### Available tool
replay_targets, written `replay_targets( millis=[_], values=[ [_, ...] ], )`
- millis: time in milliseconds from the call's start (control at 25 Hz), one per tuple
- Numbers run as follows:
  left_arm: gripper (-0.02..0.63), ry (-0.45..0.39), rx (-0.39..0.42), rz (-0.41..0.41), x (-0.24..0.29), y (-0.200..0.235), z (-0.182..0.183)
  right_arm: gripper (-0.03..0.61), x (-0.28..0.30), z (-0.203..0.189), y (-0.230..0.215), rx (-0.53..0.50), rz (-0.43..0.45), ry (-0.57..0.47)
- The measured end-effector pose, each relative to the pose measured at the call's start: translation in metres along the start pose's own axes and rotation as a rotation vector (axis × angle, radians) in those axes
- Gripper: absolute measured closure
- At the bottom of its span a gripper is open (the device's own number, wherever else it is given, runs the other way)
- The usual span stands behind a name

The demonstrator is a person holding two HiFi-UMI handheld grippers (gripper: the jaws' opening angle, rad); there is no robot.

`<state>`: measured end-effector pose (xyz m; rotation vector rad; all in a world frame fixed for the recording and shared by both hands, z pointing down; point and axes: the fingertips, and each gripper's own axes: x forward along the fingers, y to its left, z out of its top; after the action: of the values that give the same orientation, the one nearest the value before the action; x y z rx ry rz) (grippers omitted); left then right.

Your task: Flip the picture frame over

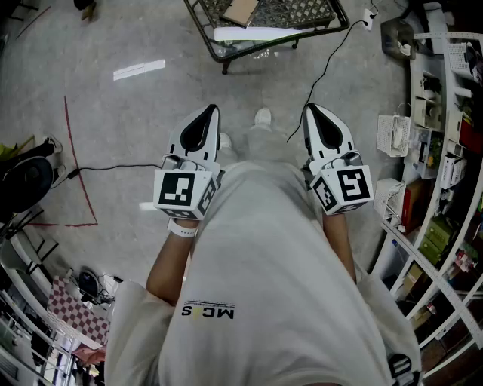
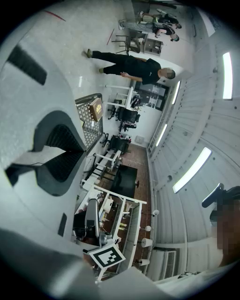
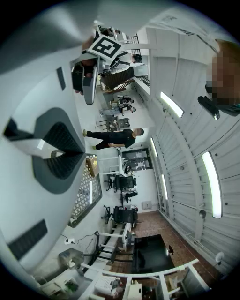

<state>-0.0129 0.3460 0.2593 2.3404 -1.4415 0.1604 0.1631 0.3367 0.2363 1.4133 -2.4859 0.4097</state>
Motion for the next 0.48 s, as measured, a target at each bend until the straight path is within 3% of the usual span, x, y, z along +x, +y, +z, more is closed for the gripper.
replay_targets(
  millis=[240, 480],
  values=[
    [0.589, -0.008, 0.01, 0.01, -0.011, -0.034, 0.006, 0.563, -0.023, 0.004, -0.015, 0.005, 0.014, -0.013],
    [0.589, -0.008, 0.02, -0.013, -0.017, -0.032, 0.01, 0.563, -0.029, 0.004, -0.005, 0.011, -0.006, -0.024]
  ],
)
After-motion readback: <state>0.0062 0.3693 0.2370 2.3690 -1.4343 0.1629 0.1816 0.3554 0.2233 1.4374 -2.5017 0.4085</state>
